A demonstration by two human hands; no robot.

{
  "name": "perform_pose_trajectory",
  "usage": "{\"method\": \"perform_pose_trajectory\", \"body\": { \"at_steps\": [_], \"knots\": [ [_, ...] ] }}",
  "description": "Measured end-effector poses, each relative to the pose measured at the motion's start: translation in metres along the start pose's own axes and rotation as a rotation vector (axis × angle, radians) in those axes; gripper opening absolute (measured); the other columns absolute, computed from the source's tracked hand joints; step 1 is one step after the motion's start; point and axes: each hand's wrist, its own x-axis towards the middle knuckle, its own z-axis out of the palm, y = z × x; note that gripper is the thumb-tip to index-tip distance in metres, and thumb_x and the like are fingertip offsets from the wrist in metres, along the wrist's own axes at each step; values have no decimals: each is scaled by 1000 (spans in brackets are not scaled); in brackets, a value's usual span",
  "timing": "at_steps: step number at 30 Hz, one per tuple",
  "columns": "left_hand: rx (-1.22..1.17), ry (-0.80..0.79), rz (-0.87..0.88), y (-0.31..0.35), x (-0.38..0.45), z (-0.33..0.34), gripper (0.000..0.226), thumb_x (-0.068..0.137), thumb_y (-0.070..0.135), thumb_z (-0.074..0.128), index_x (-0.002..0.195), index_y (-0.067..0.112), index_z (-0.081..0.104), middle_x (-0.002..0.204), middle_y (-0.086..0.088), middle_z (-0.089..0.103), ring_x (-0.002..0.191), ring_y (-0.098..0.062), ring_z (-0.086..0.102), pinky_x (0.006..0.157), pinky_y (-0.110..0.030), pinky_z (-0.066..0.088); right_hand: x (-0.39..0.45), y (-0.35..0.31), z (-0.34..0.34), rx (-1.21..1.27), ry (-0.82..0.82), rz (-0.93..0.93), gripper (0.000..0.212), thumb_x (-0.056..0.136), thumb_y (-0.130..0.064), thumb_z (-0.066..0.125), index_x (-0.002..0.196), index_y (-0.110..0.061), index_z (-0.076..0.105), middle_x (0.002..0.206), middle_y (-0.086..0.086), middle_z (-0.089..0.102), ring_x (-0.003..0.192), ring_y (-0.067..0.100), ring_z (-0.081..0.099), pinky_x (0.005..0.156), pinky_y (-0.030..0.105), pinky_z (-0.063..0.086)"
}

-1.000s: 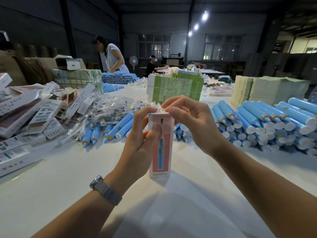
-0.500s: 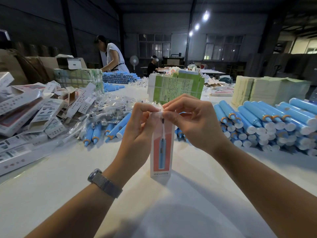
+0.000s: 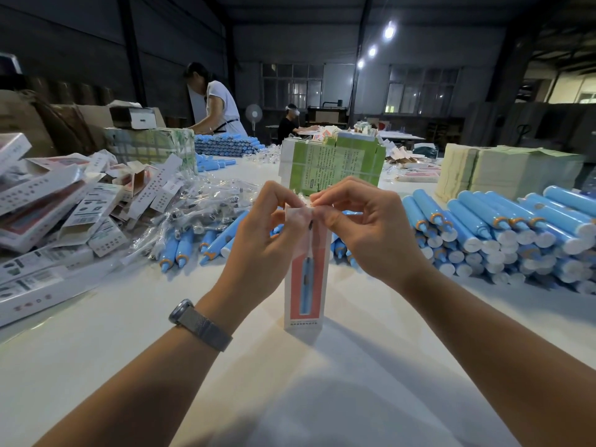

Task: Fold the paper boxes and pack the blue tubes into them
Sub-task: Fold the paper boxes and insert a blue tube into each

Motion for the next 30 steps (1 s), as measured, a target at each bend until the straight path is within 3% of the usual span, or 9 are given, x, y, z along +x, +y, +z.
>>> {"method": "perform_pose_trajectory", "body": {
  "at_steps": [5, 8, 10, 14, 17, 20, 22, 26, 30],
  "knots": [
    [42, 53, 39, 0, 6, -2, 9, 90, 16, 59, 82, 20, 56, 89, 18, 64, 86, -8, 63, 77, -25, 51, 2, 1, 0, -47, 4, 6, 6, 87, -8, 70, 87, -15, 72, 89, 2, 72, 81, 20, 69, 66, 43, 60],
    [63, 61, 52, 0, 9, -5, 11, 89, 22, 61, 80, 26, 57, 84, 15, 65, 83, -12, 63, 76, -30, 52, 4, 0, -1, -55, 2, -4, 7, 87, -11, 69, 87, -17, 72, 83, -2, 72, 76, 18, 69, 62, 33, 59],
    [87, 63, 69, 1, 9, -5, 12, 90, 26, 60, 79, 28, 56, 77, 16, 62, 75, -7, 59, 69, -25, 47, 5, 0, -2, -43, -8, -10, 6, 88, -9, 68, 88, -14, 72, 81, 0, 72, 74, 22, 69, 63, 32, 59],
    [112, 92, 77, 2, 11, -3, 18, 92, 22, 61, 78, 30, 53, 68, 21, 57, 65, -2, 53, 67, -19, 41, 7, -4, -3, -7, -21, 2, 6, 89, -6, 66, 89, -9, 71, 78, 3, 70, 74, 34, 68, 66, 42, 58],
    [112, 109, 84, 2, 11, -1, 18, 92, 23, 62, 79, 31, 52, 68, 22, 56, 63, -2, 51, 68, -20, 41, 8, -9, -6, 45, -42, 12, 7, 91, -1, 63, 91, -5, 69, 77, 6, 69, 75, 30, 71, 67, 52, 56],
    [55, 75, 74, 1, 10, -2, 15, 91, 26, 63, 82, 33, 54, 73, 22, 58, 66, -3, 54, 67, -17, 42, 9, -11, -11, 34, -88, 14, 12, 92, -1, 62, 90, -10, 69, 80, 11, 68, 77, 48, 65, 59, 60, 51],
    [23, 43, 75, 0, 10, -5, 14, 92, 25, 64, 86, 33, 55, 77, 22, 59, 68, -2, 56, 66, -16, 43, 11, -13, -13, 15, -128, 21, 14, 92, -1, 63, 91, -13, 70, 80, 5, 67, 74, 55, 60, 57, 62, 50],
    [16, 14, 111, 0, 9, -9, 13, 89, 30, 62, 97, 36, 54, 91, 20, 59, 90, -7, 58, 77, -38, 55, 16, -17, -18, 40, -201, 82, 18, 92, -1, 63, 89, -18, 71, 77, -12, 67, 73, 27, 72, 63, 38, 61],
    [56, -7, 138, 2, 7, -10, 13, 91, 30, 61, 98, 38, 55, 93, 18, 60, 94, -7, 59, 85, -49, 56, 19, -18, -24, -25, -265, 102, 20, 93, -4, 63, 90, -22, 71, 80, -12, 71, 80, 20, 74, 67, 48, 61]
  ]
}}
